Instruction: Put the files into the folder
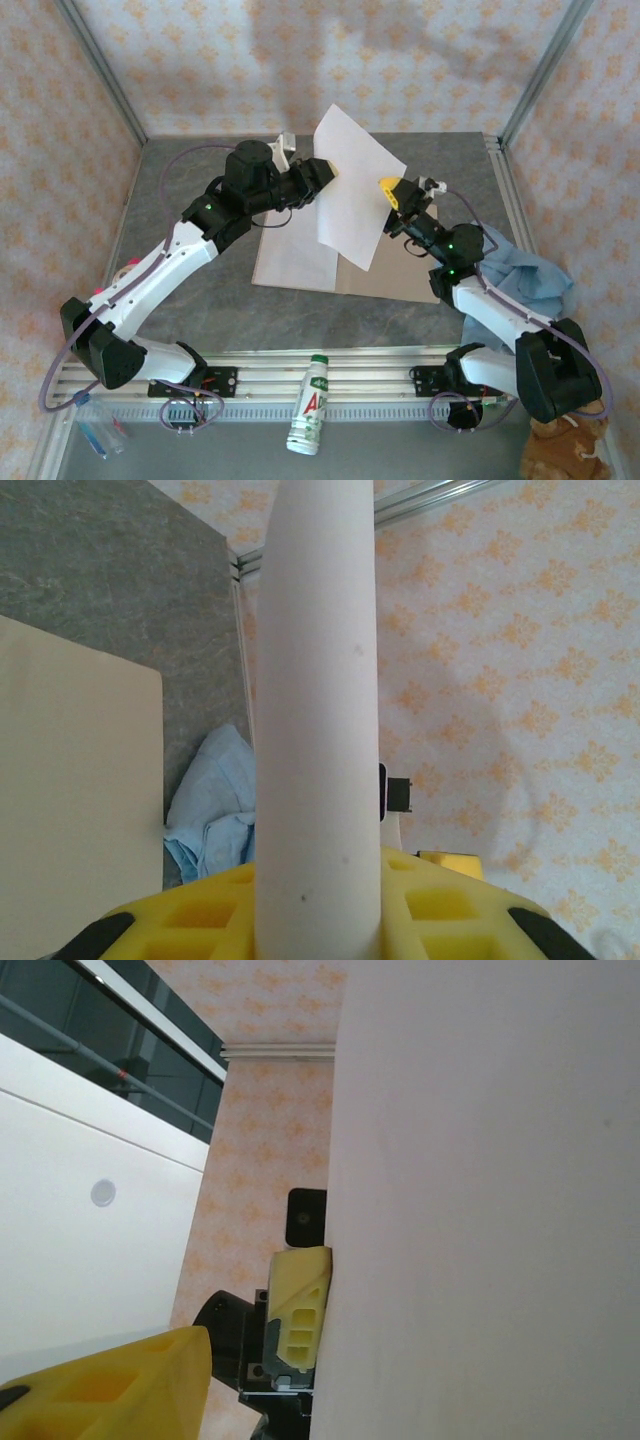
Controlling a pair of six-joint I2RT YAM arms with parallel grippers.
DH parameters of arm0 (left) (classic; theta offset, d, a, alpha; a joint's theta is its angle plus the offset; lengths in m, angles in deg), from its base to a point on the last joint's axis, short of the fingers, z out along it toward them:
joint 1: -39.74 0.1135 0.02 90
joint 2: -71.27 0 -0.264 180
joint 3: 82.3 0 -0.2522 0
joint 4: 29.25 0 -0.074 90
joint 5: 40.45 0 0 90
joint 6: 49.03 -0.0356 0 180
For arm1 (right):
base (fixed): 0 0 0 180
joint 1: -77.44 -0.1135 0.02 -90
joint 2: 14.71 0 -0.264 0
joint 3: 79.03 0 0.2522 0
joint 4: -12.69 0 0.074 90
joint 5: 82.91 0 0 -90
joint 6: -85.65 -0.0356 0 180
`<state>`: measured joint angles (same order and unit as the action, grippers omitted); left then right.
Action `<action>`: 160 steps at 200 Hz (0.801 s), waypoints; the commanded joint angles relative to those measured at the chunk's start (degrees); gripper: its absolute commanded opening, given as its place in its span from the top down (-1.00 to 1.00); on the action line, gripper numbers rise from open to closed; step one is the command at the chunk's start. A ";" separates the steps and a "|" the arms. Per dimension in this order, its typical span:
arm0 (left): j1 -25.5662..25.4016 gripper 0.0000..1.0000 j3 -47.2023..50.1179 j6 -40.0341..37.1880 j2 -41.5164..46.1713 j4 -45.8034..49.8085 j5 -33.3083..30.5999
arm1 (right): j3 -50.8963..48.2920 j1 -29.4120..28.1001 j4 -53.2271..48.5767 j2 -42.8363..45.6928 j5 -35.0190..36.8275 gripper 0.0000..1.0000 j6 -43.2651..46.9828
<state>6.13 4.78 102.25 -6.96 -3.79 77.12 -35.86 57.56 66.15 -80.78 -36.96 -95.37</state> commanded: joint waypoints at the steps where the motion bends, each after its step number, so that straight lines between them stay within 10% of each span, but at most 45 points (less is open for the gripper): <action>1: 0.47 0.45 -0.41 -2.25 0.85 -0.35 -1.77 | 2.50 -0.44 -0.15 0.87 -1.65 -0.24 2.07; 106: 1.56 0.40 -2.42 -5.11 -0.74 3.41 -0.54 | 3.20 -0.58 -4.05 -0.09 -2.90 0.45 4.01; 160: 2.61 -0.12 -1.90 -5.95 -0.40 3.52 0.11 | 6.53 -0.43 -21.86 5.25 -3.63 1.00 13.48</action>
<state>8.12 3.95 97.61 -7.64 -1.06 76.35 -33.24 57.34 54.06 -79.81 -39.03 -88.99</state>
